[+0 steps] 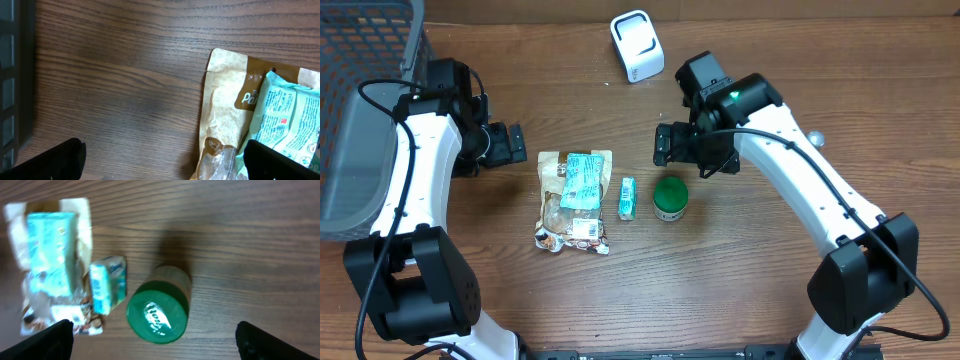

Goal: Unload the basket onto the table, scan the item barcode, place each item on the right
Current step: 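Release the bottle and move the right gripper toward the green jar, then lower the right gripper around the green jar lid and close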

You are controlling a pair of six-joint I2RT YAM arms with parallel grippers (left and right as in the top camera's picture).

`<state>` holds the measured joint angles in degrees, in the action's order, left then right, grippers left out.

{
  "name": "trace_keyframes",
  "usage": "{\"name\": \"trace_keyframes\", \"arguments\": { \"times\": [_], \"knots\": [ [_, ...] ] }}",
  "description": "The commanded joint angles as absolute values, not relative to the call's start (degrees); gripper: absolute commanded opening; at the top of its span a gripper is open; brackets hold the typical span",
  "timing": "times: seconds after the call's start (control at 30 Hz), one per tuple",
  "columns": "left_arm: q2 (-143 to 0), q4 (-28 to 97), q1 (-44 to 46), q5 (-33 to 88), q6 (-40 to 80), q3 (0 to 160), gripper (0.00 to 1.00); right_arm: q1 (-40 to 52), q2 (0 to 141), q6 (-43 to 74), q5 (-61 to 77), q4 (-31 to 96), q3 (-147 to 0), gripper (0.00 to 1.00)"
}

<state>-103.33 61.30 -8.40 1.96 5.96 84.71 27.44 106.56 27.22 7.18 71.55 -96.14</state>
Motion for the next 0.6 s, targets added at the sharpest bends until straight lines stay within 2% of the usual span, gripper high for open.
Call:
{"name": "trace_keyframes", "arguments": {
  "times": [0.0, 0.33, 0.57],
  "knots": [
    [-104.1, 61.2, -8.6, 2.4, 5.5, 86.0, 1.00, 29.3, 105.6, 34.8, 1.6, 70.7, -93.2, 1.00],
    [-104.1, 61.2, -8.6, 2.4, 5.5, 86.0, 1.00, 32.7, 105.6, 35.4, 4.6, 60.5, -85.7, 1.00],
    [-104.1, 61.2, -8.6, 2.4, 5.5, 86.0, 1.00, 33.1, 105.6, 44.9, 0.7, 57.9, -80.2, 1.00]
  ]
}}
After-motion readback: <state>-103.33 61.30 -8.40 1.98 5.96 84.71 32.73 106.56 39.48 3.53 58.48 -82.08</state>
